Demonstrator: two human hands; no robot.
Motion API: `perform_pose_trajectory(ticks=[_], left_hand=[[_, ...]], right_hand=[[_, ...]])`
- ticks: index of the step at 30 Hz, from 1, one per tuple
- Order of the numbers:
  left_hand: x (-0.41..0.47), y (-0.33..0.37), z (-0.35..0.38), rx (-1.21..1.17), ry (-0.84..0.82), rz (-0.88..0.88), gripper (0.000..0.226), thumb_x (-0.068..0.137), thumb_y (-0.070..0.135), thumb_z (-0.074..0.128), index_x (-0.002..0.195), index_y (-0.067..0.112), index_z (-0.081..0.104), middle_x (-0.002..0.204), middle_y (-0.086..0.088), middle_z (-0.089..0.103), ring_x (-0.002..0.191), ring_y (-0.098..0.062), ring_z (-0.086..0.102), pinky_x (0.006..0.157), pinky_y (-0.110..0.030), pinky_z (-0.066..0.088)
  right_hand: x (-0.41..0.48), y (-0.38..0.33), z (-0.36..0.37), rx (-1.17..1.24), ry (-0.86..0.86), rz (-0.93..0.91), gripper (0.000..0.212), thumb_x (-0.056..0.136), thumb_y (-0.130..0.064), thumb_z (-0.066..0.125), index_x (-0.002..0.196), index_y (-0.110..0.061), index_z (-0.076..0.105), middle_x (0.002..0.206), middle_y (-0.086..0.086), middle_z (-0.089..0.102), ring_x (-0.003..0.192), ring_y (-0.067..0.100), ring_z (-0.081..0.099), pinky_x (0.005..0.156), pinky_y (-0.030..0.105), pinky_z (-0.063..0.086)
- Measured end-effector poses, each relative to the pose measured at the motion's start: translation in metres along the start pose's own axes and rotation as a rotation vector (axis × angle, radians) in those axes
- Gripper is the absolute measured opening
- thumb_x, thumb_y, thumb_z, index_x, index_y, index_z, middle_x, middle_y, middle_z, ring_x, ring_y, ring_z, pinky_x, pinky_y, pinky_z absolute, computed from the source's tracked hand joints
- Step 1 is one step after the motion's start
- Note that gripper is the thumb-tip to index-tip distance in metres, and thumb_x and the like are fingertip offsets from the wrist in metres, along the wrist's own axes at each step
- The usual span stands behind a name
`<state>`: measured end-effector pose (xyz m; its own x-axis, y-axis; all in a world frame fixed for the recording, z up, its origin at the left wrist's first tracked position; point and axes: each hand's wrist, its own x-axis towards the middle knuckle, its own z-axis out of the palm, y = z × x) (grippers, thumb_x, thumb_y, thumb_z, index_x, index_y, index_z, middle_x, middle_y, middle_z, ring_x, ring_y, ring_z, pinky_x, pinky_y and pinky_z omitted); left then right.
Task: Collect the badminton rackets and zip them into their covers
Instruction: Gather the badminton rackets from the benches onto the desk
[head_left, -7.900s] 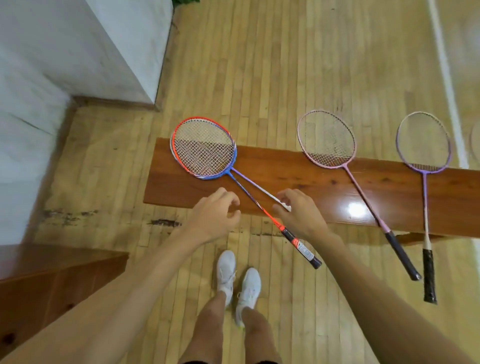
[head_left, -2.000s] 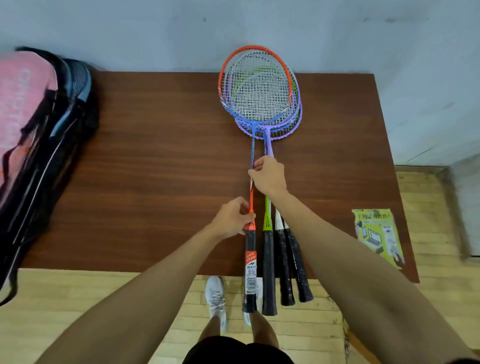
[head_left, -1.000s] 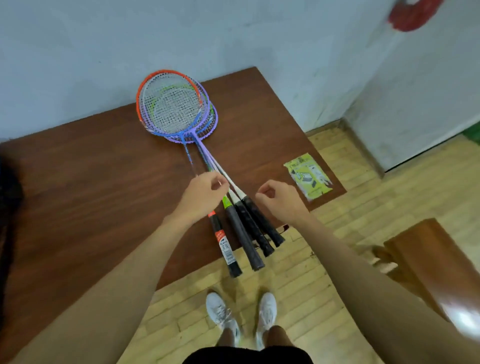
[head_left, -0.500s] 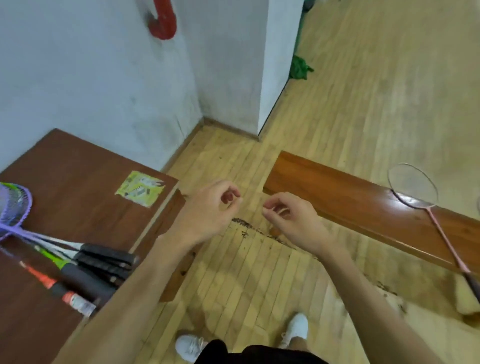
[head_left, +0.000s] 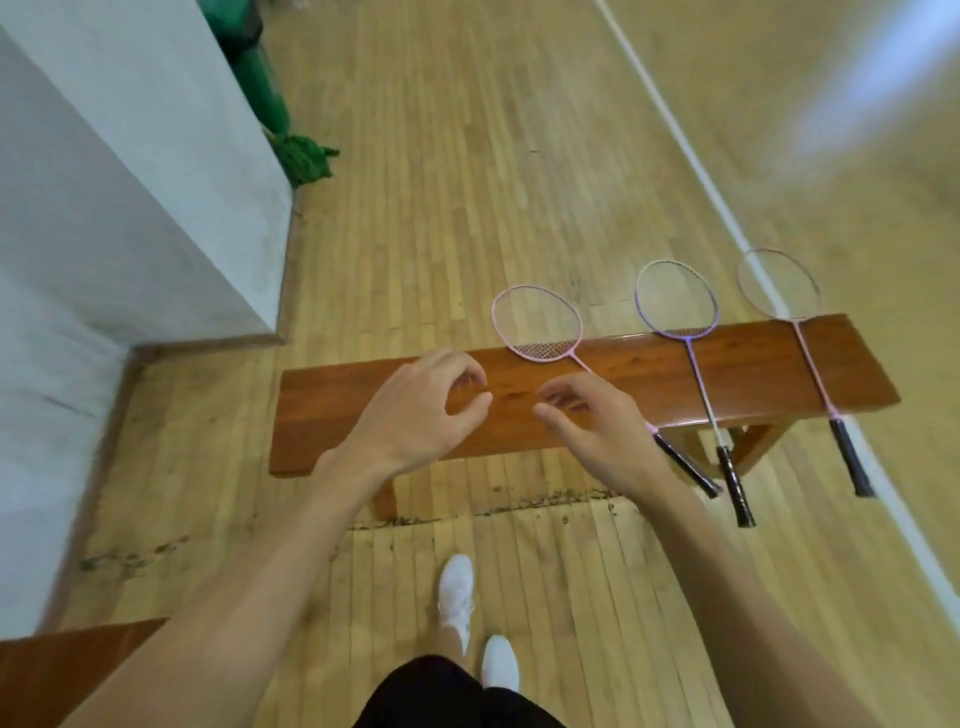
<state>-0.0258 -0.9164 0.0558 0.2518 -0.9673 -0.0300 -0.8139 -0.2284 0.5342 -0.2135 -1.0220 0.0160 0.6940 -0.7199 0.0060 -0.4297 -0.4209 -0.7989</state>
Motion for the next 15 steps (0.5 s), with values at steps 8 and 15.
perform_pose_trajectory(ticks=[8, 15], left_hand=[[0.146, 0.008, 0.083, -0.025, -0.13, 0.131, 0.024, 0.089, 0.04, 0.056, 0.107, 0.024, 0.059, 0.1, 0.013, 0.052, 0.093, -0.008, 0.053, 0.088, -0.032, 0.045], [0.241, 0.042, 0.139, -0.016, -0.282, 0.127, 0.031, 0.089, 0.045, 0.05, 0.112, 0.026, 0.056, 0.112, 0.012, 0.054, 0.106, -0.01, 0.053, 0.097, -0.035, 0.044]], right_hand=[[0.05, 0.109, -0.078, -0.083, 0.113, 0.266, 0.022, 0.088, -0.032, 0.063, 0.105, -0.018, 0.066, 0.101, -0.006, 0.064, 0.092, 0.005, 0.06, 0.081, 0.018, 0.048], [0.091, 0.185, -0.15, -0.083, 0.172, 0.388, 0.017, 0.089, -0.031, 0.062, 0.102, -0.02, 0.066, 0.1, -0.004, 0.065, 0.093, 0.012, 0.061, 0.086, 0.033, 0.051]])
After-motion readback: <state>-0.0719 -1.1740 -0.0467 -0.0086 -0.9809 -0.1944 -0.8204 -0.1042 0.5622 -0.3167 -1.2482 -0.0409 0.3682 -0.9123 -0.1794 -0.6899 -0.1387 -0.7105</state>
